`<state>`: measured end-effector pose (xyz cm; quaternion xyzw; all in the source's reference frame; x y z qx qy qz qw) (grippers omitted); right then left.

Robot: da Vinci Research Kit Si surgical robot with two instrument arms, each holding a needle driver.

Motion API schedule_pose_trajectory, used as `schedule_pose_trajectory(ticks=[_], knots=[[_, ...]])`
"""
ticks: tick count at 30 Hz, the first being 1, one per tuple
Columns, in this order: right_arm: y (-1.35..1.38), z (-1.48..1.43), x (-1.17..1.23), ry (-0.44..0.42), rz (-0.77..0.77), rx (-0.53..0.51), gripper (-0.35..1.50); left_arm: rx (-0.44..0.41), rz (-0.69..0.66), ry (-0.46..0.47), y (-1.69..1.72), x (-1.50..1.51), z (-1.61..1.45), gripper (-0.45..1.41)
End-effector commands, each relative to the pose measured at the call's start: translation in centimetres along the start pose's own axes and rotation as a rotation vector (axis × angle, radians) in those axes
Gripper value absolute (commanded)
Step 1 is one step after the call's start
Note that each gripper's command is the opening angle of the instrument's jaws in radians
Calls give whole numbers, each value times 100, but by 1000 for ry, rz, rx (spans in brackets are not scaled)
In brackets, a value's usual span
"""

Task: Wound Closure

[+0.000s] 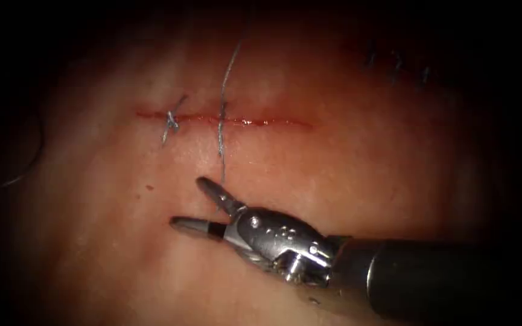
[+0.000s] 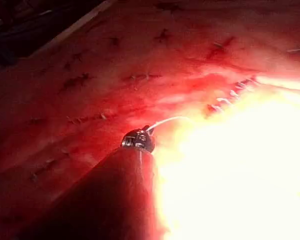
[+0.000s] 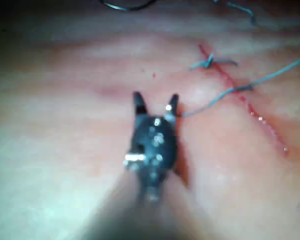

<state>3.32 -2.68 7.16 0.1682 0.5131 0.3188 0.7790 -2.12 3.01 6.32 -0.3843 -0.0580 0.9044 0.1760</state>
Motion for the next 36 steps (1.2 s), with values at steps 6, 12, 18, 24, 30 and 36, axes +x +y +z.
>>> schedule_pose_trajectory(ticks=[6,12,18,24,30,36], knots=[[8,-27,25,-10,10,94,130,-12,35,15,69,-5,-18,-45],[2,-39,28,-28,35,186,135,-16,54,25,108,-13,-22,-45],[27,-43,41,-2,32,185,118,-24,79,49,150,-32,-12,-45],[75,-21,44,13,28,172,81,-48,78,55,186,-50,1,-45],[121,7,42,25,-25,165,17,-57,72,62,203,-56,7,-45],[151,36,51,107,-25,174,-10,-66,72,72,218,-56,17,-45]])
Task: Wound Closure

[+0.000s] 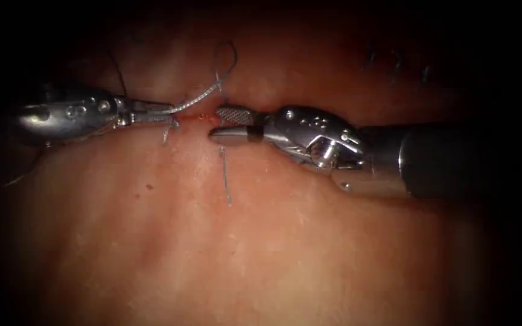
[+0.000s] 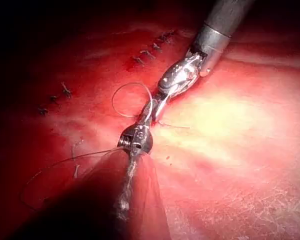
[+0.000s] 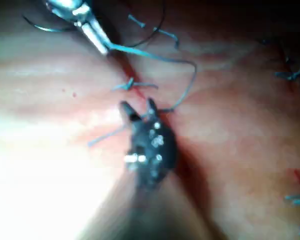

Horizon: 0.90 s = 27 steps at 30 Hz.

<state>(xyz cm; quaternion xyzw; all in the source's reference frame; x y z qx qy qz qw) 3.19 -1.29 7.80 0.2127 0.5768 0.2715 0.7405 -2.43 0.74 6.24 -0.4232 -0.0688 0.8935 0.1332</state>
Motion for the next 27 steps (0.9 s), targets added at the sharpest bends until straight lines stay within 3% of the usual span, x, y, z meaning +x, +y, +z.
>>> schedule_pose_trajectory(ticks=[1,3,11,16,21,27], knots=[[12,18,9,30,-5,10,-25,-2,3,-4,0,-2,12,-45],[15,22,15,48,-2,25,-35,-4,3,-11,3,-5,18,-45],[27,20,34,155,-6,108,-35,-21,3,-21,6,-14,41,-45],[30,14,56,227,14,195,-35,-19,2,-27,-12,-23,64,-45],[25,11,69,231,22,230,-35,-19,-4,-28,-25,-33,77,-45],[20,4,73,228,19,301,-21,-19,-19,-32,-28,-45,103,-45]])
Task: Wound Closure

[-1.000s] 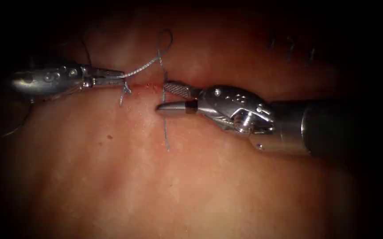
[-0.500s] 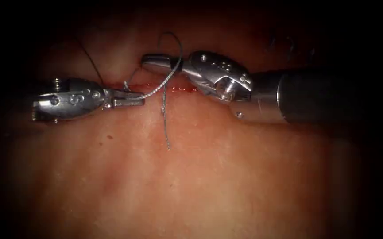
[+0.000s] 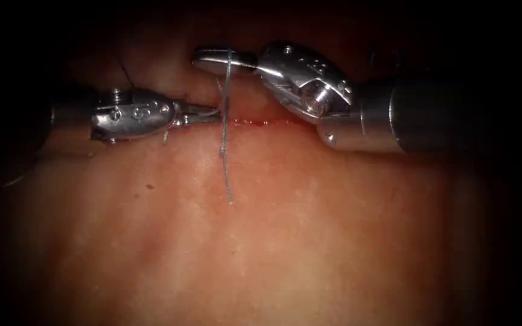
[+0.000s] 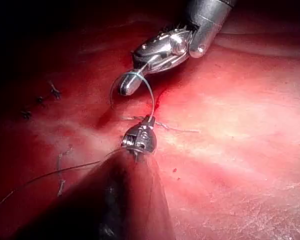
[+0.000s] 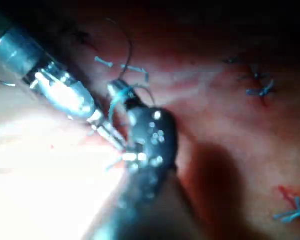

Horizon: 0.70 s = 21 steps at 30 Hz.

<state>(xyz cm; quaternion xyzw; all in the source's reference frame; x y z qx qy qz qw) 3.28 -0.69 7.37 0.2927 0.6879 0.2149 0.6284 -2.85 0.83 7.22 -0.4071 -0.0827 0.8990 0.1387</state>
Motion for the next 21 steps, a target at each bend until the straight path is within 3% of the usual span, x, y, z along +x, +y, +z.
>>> schedule_pose_trajectory(ticks=[1,12,21], knots=[[5,2,0,-1,-1,24,-21,-10,0,5,-2,0,14,-45],[4,-33,-1,-12,1,124,-26,-29,7,12,2,14,35,-45],[-6,-43,-13,-114,-17,277,-26,-35,17,18,-4,20,54,-45]])
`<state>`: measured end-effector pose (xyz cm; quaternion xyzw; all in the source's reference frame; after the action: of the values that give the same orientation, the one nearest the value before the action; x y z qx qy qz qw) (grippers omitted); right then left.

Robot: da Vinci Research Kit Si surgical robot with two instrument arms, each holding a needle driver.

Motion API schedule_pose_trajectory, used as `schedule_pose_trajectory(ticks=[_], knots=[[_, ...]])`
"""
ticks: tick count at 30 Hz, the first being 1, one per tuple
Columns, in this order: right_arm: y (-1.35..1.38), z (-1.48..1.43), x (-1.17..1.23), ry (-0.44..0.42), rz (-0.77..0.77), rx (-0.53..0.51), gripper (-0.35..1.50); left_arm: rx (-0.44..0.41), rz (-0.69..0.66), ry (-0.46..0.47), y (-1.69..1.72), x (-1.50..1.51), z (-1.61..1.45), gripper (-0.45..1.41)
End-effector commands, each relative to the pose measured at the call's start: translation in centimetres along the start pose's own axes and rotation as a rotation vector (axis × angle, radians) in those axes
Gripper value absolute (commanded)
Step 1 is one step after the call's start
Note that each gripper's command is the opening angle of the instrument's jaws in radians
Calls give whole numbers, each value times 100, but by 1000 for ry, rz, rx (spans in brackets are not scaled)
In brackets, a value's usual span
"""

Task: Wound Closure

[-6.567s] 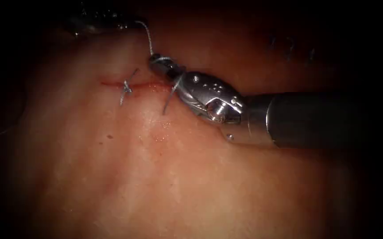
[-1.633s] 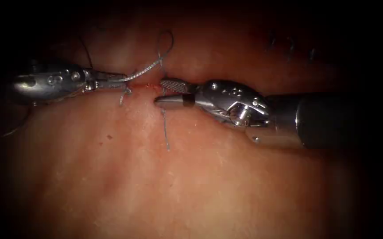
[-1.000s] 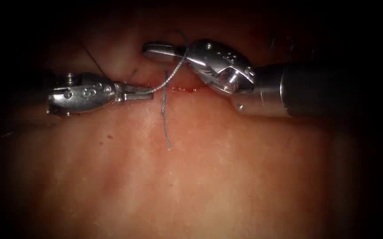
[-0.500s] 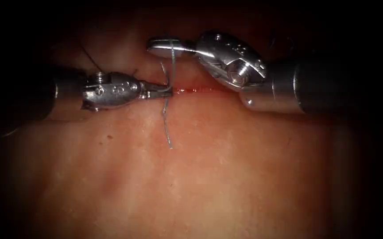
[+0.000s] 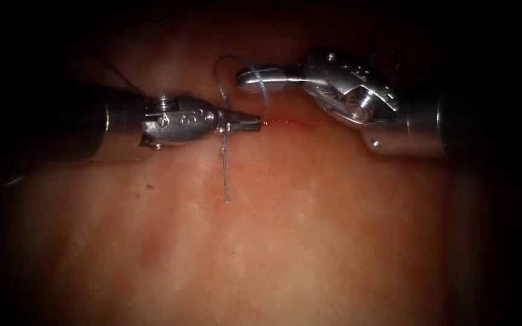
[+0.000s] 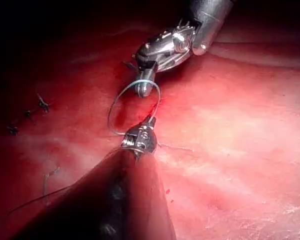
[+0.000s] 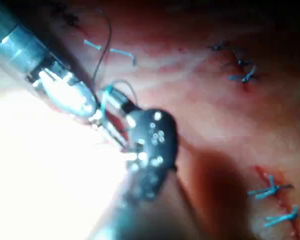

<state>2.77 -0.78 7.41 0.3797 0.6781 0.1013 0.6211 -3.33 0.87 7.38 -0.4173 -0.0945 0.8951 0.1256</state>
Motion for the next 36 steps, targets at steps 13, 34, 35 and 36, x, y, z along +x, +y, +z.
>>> schedule_pose_trajectory(ticks=[13,34,35,36], knots=[[-3,41,-24,-135,-29,189,-16,-17,23,9,-19,-4,18,-45],[-38,70,-2,-497,-234,443,68,-44,50,20,0,-13,15,-45],[-41,71,-3,-514,-245,454,68,-45,50,21,0,-14,15,-45],[-43,72,-5,-538,-258,463,68,-45,51,21,0,-14,15,-45]])
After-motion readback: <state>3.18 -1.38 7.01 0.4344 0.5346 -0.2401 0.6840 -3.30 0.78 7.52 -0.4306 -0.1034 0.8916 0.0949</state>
